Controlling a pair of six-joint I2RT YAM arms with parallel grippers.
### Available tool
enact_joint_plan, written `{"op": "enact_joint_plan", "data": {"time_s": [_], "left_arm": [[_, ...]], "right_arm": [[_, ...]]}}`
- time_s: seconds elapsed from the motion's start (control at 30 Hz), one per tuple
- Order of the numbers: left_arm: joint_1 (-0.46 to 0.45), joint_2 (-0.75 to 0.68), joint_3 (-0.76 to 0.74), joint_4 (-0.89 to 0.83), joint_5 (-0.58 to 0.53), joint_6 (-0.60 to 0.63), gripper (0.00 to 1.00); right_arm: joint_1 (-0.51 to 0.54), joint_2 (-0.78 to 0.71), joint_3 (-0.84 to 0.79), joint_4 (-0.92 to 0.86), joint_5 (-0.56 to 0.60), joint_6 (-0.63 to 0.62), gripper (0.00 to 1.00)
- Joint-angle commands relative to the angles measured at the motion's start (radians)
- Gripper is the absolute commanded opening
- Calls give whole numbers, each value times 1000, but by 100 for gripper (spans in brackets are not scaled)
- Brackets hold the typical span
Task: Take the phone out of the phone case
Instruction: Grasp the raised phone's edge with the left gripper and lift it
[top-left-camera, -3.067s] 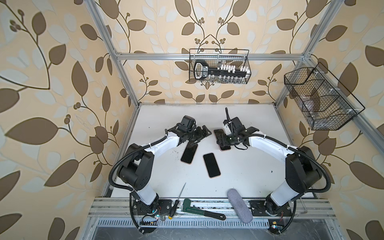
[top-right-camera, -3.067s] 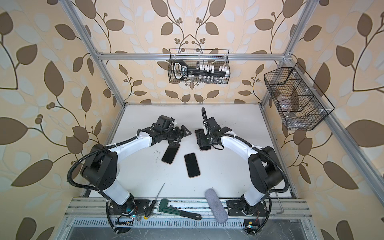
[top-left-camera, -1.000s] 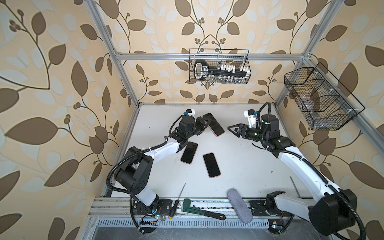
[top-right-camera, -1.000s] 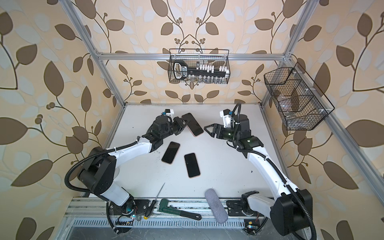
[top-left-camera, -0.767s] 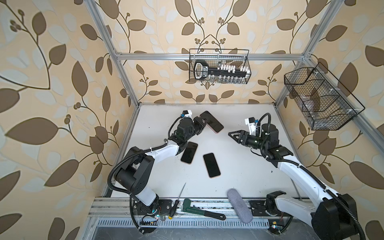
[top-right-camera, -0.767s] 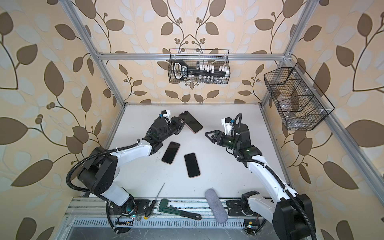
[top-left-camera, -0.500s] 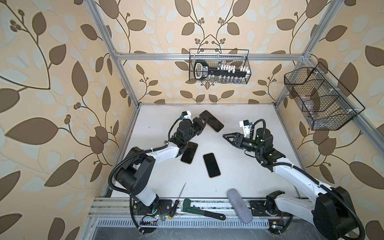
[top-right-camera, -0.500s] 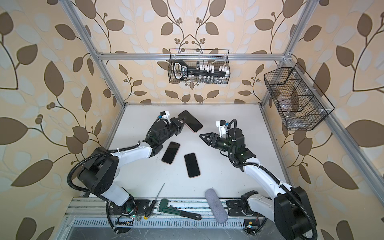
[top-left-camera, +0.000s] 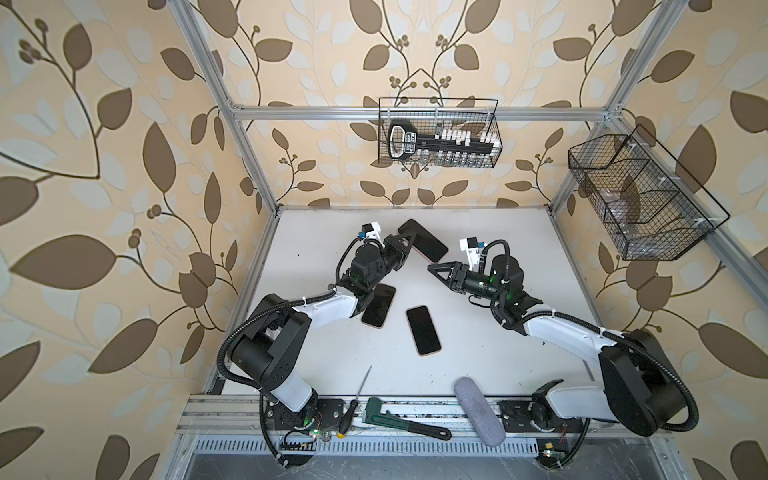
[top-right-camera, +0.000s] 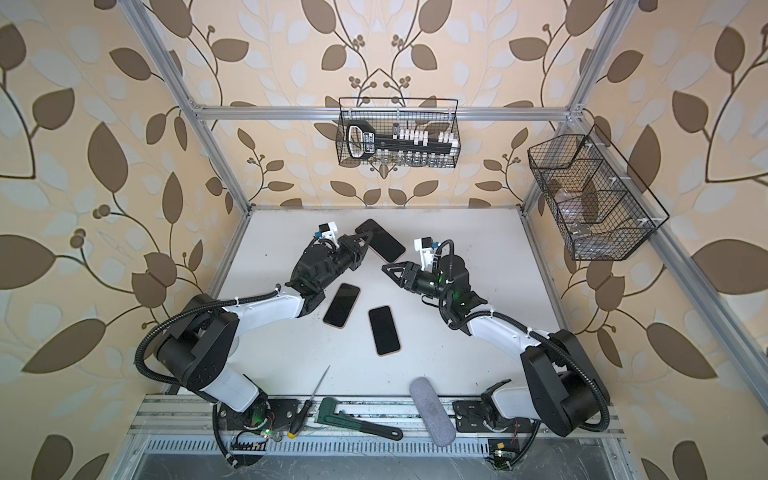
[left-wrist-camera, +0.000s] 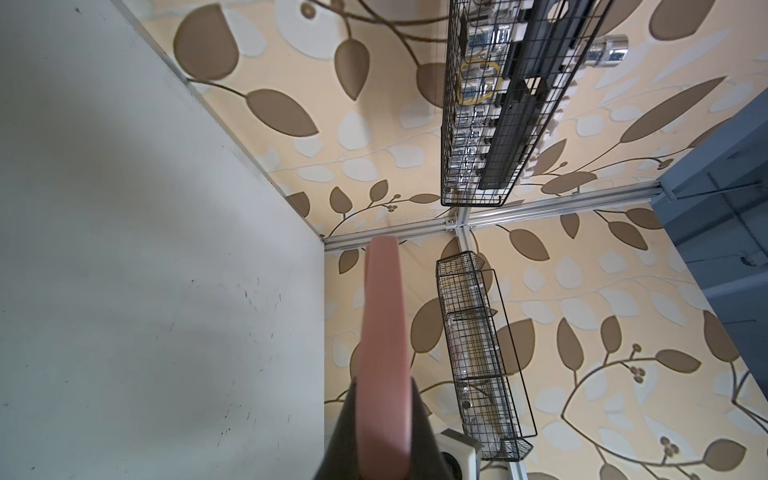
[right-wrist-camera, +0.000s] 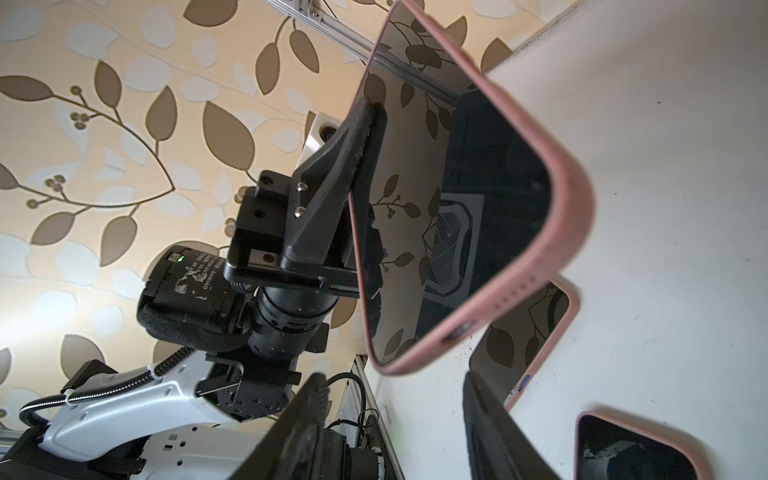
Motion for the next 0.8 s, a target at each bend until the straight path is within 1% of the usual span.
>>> {"op": "enact_joint_plan", "data": {"time_s": [0.0,0.13,0.33,0.5,0.7,0.77], "left_arm": [[-12,-63,-2,137,2,-19,0],[-14,-60,-10,154,3,-28,0],[-15,-47,-18,180,7,-46,0],[-17,-45,-30,197,-2,-53,0],[-18,-43,-31,206,-5,-59,0],[-18,-43,-31,207,-5,-60,0]], "right_arm": [[10,24,28,105,21,46,49],[15,47,27,150,27,69,42],[15,62,27,177,31,78,40],[16,68,23,191,31,87,35],[14,71,11,198,35,87,26],[16,71,6,202,37,87,25]]}}
